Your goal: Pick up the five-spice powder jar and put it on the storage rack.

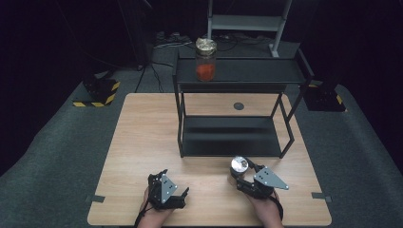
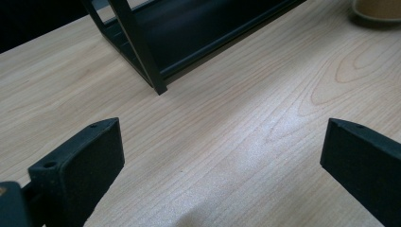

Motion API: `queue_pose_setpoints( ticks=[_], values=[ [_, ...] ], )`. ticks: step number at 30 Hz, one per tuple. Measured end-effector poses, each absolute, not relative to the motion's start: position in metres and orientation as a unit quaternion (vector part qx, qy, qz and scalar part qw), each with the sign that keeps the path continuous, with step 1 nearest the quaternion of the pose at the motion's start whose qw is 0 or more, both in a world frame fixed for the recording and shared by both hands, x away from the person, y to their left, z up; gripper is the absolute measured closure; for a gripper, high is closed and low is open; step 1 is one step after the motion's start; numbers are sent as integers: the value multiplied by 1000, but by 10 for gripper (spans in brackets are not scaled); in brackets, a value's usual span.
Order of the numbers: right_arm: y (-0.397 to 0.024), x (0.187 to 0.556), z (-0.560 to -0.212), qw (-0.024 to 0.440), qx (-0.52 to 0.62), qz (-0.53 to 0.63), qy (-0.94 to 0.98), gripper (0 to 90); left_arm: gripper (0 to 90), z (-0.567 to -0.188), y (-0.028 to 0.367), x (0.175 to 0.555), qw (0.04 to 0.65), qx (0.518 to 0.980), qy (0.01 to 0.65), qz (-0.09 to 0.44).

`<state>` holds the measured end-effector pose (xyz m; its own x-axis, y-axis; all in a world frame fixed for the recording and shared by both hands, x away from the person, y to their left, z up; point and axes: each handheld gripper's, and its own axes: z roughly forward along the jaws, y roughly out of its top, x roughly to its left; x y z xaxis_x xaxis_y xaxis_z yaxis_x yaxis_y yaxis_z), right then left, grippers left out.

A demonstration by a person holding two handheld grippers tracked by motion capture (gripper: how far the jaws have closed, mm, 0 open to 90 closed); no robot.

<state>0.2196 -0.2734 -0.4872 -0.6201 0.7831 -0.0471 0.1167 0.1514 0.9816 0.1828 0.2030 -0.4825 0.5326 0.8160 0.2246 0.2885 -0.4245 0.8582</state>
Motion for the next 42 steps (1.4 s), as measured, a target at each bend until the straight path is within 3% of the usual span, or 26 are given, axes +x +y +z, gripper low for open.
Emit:
queue_pose_setpoints(
  ticks=[27,42],
  values=[
    [-301,205,-468,318,339,576,672,338,7,-482,203,183,401,781,349,328],
    [-299,211,-430,330,327,584,666,337,7,-482,206,185,405,780,352,322]
  ],
)
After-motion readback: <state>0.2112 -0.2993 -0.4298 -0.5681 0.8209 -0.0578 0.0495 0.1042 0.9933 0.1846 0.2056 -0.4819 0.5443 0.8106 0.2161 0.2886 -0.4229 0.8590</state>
